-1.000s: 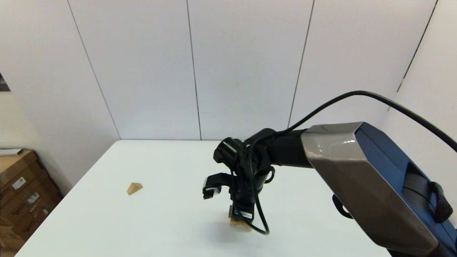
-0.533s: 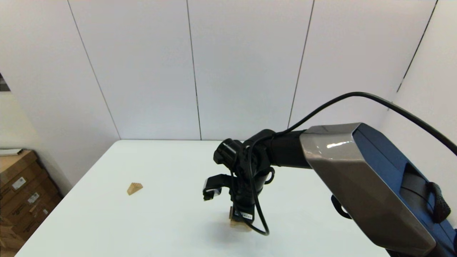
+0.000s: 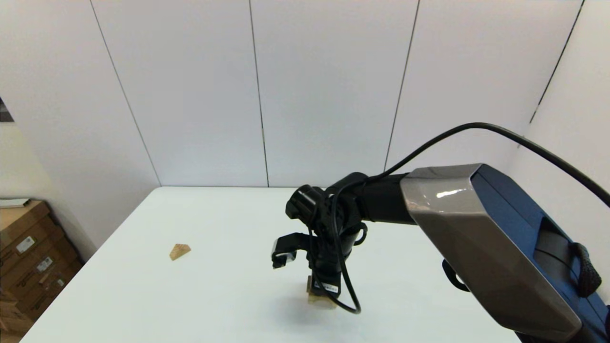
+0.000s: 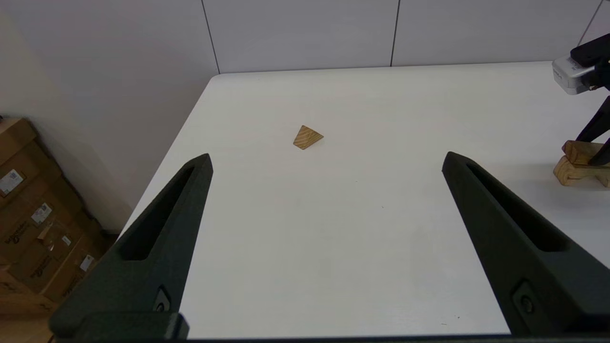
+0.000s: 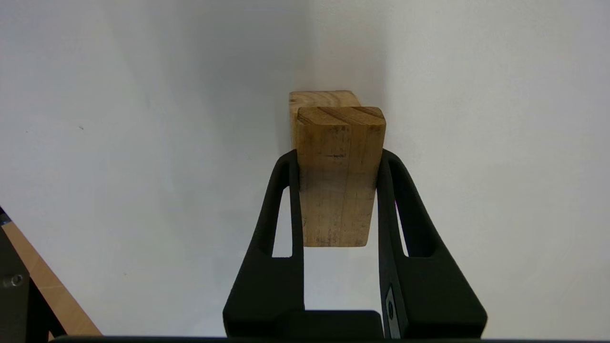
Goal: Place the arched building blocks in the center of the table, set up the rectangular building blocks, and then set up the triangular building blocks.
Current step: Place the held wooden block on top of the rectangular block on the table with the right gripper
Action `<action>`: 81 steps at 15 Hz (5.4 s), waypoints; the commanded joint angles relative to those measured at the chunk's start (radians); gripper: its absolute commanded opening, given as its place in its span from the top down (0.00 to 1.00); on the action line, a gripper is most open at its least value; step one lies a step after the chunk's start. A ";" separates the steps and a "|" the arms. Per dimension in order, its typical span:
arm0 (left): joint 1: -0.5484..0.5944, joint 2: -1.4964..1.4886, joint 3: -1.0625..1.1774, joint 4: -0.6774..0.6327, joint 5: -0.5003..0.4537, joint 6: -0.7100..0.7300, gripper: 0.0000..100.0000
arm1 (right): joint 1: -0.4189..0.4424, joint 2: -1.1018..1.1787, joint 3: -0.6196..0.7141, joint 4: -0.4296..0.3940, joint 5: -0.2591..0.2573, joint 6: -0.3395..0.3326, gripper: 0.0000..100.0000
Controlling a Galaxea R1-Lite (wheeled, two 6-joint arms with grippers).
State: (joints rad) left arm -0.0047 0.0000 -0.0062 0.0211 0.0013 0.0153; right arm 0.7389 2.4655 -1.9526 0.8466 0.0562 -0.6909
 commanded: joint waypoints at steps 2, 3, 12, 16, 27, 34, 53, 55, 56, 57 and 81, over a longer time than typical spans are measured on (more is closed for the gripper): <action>0.000 0.002 0.000 0.000 0.000 0.000 0.00 | -0.003 -0.007 0.000 0.005 0.001 -0.009 1.00; 0.000 0.002 0.000 0.000 0.000 0.000 0.00 | -0.003 -0.008 0.000 0.005 0.001 -0.009 1.00; 0.000 0.002 0.000 0.000 0.000 0.000 0.00 | 0.000 -0.020 0.001 0.043 0.005 -0.050 1.00; 0.000 0.002 0.000 0.000 0.000 0.000 0.00 | 0.007 -0.020 0.001 0.042 0.007 -0.052 1.00; 0.000 0.002 0.000 0.000 0.000 0.000 0.00 | 0.017 -0.005 0.000 0.035 0.002 -0.050 1.00; 0.000 0.002 0.000 0.000 0.000 0.000 0.00 | 0.004 -0.005 0.000 0.035 -0.001 -0.065 1.00; 0.000 0.002 0.000 0.000 0.000 0.000 0.00 | 0.002 0.000 0.000 0.014 -0.004 -0.082 1.00; 0.000 0.002 0.000 0.000 0.000 0.000 0.00 | 0.002 -0.002 0.000 0.014 -0.004 -0.081 1.00; 0.000 0.002 0.000 0.000 0.000 0.000 0.00 | 0.002 -0.002 0.000 0.016 -0.004 -0.082 1.00; 0.000 0.002 0.000 0.000 0.000 0.000 0.00 | 0.002 -0.002 0.000 0.016 -0.004 -0.082 1.00; 0.000 0.002 0.000 0.000 0.000 0.000 0.00 | -0.003 0.000 0.000 0.020 -0.004 -0.101 0.00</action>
State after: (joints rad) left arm -0.0047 0.0004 -0.0062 0.0211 0.0013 0.0153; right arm 0.7351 2.4617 -1.9526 0.8621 0.0515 -0.7870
